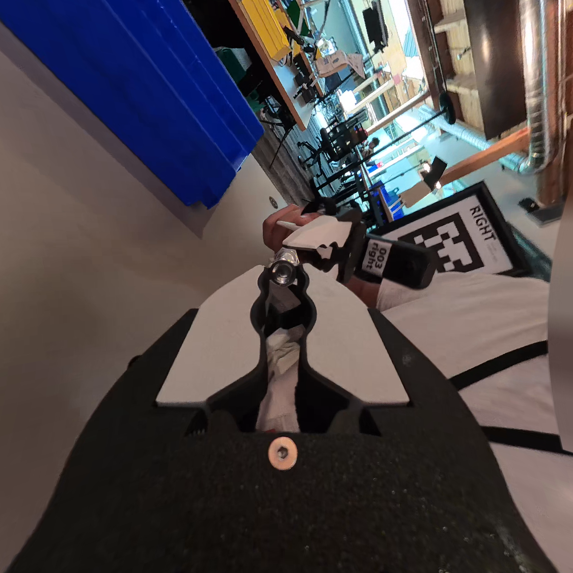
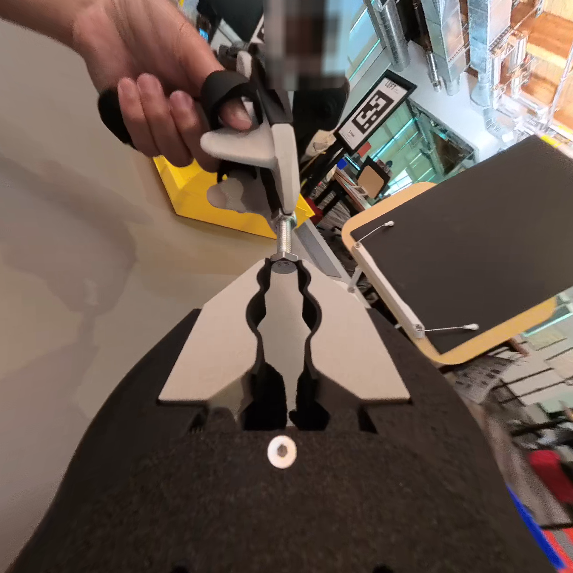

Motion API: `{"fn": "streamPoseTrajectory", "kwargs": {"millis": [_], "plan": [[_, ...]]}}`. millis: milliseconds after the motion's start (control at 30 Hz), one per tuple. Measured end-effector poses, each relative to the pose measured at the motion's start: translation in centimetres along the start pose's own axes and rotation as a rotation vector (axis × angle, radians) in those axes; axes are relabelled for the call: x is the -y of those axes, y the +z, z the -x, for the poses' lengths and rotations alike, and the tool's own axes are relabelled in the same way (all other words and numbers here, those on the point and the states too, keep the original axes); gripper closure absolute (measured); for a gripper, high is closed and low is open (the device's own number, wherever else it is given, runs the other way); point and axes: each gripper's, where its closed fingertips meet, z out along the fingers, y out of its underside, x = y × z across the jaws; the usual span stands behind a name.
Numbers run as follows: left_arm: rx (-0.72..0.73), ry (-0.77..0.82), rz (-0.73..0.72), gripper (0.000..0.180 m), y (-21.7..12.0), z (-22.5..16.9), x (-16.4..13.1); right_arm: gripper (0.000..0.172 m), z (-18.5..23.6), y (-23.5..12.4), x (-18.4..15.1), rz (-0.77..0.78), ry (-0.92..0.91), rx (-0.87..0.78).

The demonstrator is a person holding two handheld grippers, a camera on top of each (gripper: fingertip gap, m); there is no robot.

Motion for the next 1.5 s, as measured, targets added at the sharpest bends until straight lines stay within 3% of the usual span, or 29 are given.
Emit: {"fn": "streamPoseTrajectory", "kwargs": {"millis": [267, 533, 633, 700, 800, 933, 1033, 1167, 1333, 1400, 1500], "plan": [[0.011, 0.478, 0.099, 0.164, -0.3, -1.1, -0.3, 0.155, 0.3, -0.2, 1.0, -0.115, 0.371, 0.157], [0.007, 1.085, 0.322, 0.163, -0.7, -3.0, -1.2, 0.155, 1.3, -1.0, 2.8, -0.308, 0.89, 0.473], [0.074, 1.24, 0.366, 0.161, -0.6, -2.8, -1.3, 0.155, 1.5, -1.1, 2.8, -0.315, 0.911, 0.492], [0.11, 1.196, 0.344, 0.146, -0.6, -2.7, -0.8, 0.155, 1.8, -1.1, 2.5, -0.293, 0.879, 0.488], [0.127, 0.987, 0.236, 0.132, -1.3, -2.6, 0.0, 0.154, 1.7, -1.0, 1.8, -0.267, 0.846, 0.462], [0.119, 0.664, 0.118, 0.136, -1.8, -0.9, -1.3, 0.155, 1.7, -0.9, 0.4, -0.213, 0.789, 0.427], [0.09, 0.533, 0.095, 0.135, -1.0, 0.4, -3.2, 0.154, 2.4, -0.5, -0.1, -0.182, 0.777, 0.453], [0.047, 0.489, 0.091, 0.141, 0.1, 0.7, -4.9, 0.154, 3.9, 0.2, -0.5, -0.122, 0.771, 0.518], [0.022, 0.506, -0.037, 0.143, -0.1, 0.0, -4.3, 0.154, 5.7, 0.3, -0.8, -0.082, 0.765, 0.584], [0.07, 0.499, -0.093, 0.141, -0.7, 0.5, -4.0, 0.154, 6.1, 0.4, -1.2, -0.066, 0.765, 0.584], [0.201, 0.511, -0.065, 0.14, -0.7, 2.5, -5.3, 0.154, 6.2, 0.4, -1.5, -0.054, 0.769, 0.576]]}}
